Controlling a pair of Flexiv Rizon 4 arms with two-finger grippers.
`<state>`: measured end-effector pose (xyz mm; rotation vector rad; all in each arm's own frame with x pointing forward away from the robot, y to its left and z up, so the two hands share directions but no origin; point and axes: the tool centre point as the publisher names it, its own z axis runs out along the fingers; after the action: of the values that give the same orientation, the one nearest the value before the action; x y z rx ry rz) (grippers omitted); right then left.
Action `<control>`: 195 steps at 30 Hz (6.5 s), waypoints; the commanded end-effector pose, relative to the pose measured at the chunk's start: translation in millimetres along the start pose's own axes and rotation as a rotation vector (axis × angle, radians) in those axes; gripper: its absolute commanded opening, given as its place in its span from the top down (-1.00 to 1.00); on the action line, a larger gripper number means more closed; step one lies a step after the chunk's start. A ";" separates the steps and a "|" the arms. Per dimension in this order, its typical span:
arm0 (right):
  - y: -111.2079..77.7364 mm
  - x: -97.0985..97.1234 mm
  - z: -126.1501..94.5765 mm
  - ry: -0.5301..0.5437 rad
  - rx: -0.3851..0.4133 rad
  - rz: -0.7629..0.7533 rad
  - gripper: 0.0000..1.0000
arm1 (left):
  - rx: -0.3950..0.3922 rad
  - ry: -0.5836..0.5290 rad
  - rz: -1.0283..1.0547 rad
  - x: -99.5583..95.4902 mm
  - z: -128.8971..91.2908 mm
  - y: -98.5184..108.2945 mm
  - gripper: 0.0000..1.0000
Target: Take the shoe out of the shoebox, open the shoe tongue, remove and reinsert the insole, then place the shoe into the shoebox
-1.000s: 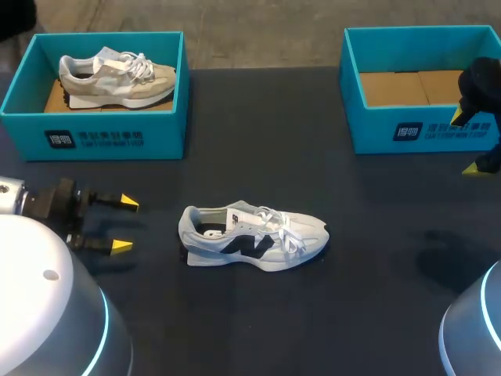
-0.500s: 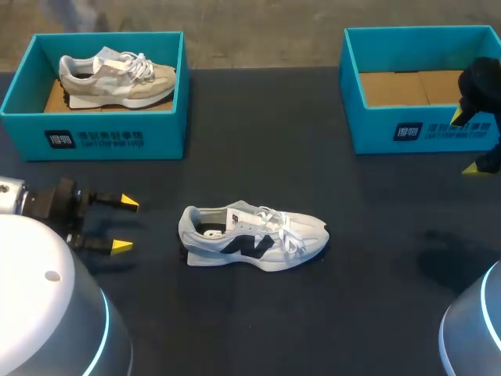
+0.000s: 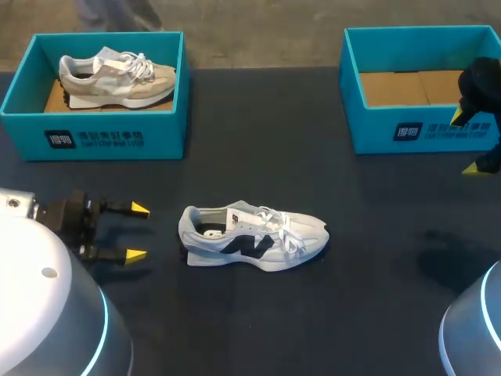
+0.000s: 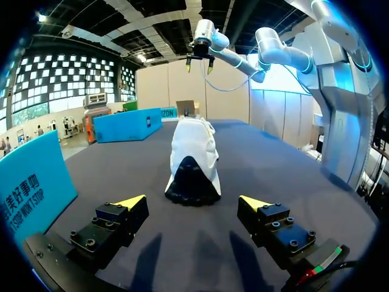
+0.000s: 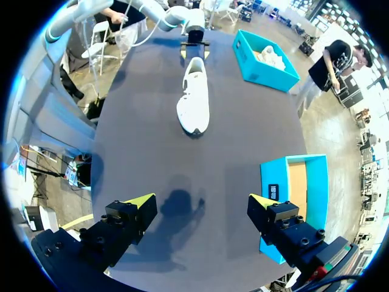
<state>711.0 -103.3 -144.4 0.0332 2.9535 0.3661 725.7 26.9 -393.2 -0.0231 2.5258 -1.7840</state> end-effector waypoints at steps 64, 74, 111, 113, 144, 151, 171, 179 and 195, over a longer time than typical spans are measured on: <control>0.8 -2.1 0.8 0.004 0.003 0.000 -1.00 | 0.040 0.033 -0.014 10.3 124.1 -11.0 0.80; 0.8 -2.1 0.8 0.004 0.003 0.000 -1.00 | 0.036 0.062 -0.025 11.9 123.1 -9.7 1.00; 10.0 -4.8 -2.3 -0.001 0.001 0.051 -1.00 | 0.037 0.066 -0.027 12.2 122.7 -10.5 1.00; 28.0 -9.4 -2.4 0.001 0.005 0.122 -1.00 | 0.037 0.066 -0.027 12.2 122.7 -10.5 1.00; 170.1 -42.9 68.4 0.085 0.030 0.379 -1.00 | 0.037 0.066 -0.027 12.2 122.7 -10.5 1.00; 170.1 -42.9 68.4 0.085 0.030 0.379 -1.00 | 0.037 0.066 -0.027 12.2 122.7 -10.5 1.00; 239.2 -33.1 103.2 -0.055 0.175 0.911 -1.00 | 0.037 0.066 -0.027 12.2 122.7 -10.5 1.00; 258.5 -10.0 115.6 -0.124 0.163 1.060 -1.00 | 0.037 0.066 -0.027 12.2 122.7 -10.5 1.00; 286.8 27.2 166.7 -0.141 0.174 1.266 -1.00 | 0.037 0.066 -0.027 12.2 122.7 -10.5 1.00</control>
<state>712.8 202.9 -224.0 1.8250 2.4186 0.2163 722.8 -91.3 -419.1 0.0027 2.5443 -1.8726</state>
